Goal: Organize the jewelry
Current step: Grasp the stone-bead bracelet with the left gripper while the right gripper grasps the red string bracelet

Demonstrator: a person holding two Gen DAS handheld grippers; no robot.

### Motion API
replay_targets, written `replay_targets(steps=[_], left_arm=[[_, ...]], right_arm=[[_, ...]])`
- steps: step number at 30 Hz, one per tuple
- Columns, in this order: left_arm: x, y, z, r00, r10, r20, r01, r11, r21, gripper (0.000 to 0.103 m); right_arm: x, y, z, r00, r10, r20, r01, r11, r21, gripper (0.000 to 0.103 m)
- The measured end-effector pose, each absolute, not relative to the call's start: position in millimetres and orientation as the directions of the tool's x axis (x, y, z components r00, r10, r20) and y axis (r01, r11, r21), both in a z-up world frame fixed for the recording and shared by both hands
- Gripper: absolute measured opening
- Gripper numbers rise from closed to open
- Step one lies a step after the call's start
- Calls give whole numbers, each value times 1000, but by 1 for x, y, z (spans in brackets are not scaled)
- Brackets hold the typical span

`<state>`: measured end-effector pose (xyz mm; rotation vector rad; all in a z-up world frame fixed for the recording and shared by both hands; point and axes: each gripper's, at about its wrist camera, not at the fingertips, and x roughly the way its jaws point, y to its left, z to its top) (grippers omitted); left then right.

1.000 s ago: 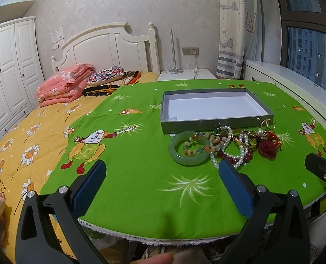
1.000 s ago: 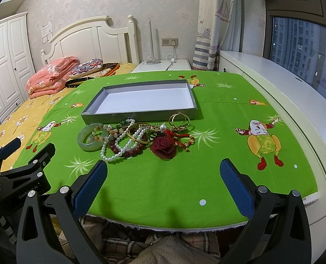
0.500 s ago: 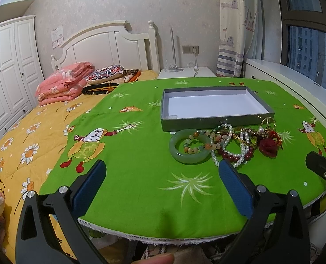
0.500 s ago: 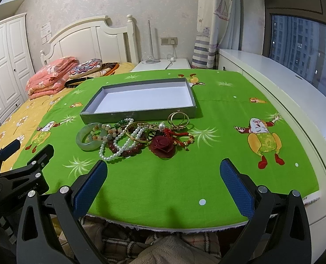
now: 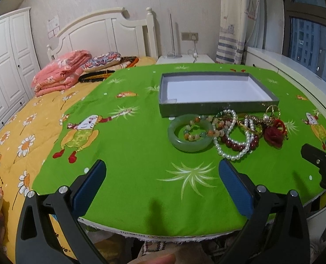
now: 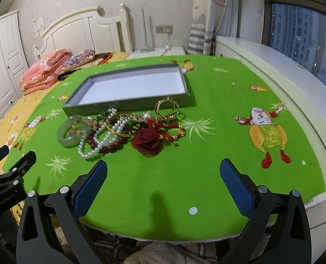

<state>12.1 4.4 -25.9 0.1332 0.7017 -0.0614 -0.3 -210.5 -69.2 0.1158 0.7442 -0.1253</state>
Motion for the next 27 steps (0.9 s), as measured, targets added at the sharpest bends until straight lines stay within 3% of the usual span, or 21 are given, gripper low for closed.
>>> replay_targets(steps=[6,12,20,22,24,27], left_arm=[[22,2,-40,694,-78,-716,162,985,50,99],[27,0,-47,687,-21,-727,136,986,101,99],[50,-8,-66,592,-103,-799,237,970,51,98],[53,-13,-70,577,-143,-804,278,960,29,98],[57,-17,-69,586,-157,-795,296,955,29,98],[67,-15,-62,603,-172,-779,289,957,12,98]], right_arm=[[21,-218,-93,671,-37,-741,113,992,52,96],[48,-221,-109,631,-11,-776,82,995,53,89],[82,-246,-102,619,144,-772,63,971,232,82],[89,-249,-101,616,161,-771,60,967,249,76],[96,-246,-97,620,176,-765,43,965,257,63],[101,-244,-89,650,164,-742,33,969,243,55]])
